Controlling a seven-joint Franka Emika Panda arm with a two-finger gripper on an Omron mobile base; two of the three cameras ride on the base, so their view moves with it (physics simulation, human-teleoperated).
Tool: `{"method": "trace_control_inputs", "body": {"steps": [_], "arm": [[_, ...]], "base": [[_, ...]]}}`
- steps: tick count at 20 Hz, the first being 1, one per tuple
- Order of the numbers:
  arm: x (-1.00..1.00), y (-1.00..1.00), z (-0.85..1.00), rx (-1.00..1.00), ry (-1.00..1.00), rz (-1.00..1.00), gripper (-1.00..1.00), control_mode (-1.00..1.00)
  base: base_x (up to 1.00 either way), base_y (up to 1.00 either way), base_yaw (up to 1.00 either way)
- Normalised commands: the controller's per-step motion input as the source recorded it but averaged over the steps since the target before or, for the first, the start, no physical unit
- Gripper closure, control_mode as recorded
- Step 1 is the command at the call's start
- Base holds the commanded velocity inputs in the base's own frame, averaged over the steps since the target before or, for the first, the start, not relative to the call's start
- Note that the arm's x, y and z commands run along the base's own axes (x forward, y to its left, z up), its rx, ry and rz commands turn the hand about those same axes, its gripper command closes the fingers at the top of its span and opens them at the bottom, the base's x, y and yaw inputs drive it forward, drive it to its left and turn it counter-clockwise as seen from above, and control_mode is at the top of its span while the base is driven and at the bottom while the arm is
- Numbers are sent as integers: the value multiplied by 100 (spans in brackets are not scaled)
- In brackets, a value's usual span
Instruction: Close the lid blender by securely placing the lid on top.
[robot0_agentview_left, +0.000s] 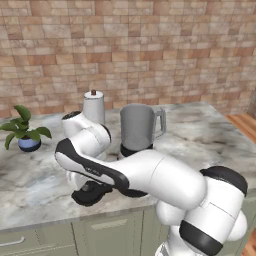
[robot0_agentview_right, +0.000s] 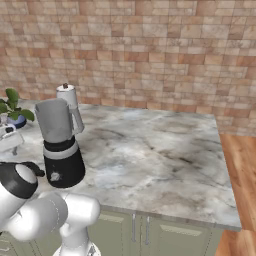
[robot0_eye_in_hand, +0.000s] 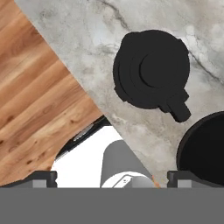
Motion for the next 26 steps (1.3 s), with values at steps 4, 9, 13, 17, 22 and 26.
{"method": "trace_control_inputs", "body": {"steps": [4, 9, 13, 17, 22, 26], "arm": [[18, 0, -35, -3, 1, 0, -100, -100], [18, 0, -39, -3, 4, 0, -100, -100], [23, 0, -23, 0, 0, 0, -100, -100], [13, 3, -17, 0, 0, 0, -100, -100], [5, 6, -17, 0, 0, 0, -100, -100], [6, 4, -17, -1, 0, 0, -100, -100]], "base": [[0, 0, 0], [0, 0, 0], [0, 0, 0], [0, 0, 0], [0, 0, 0], [0, 0, 0]]}}
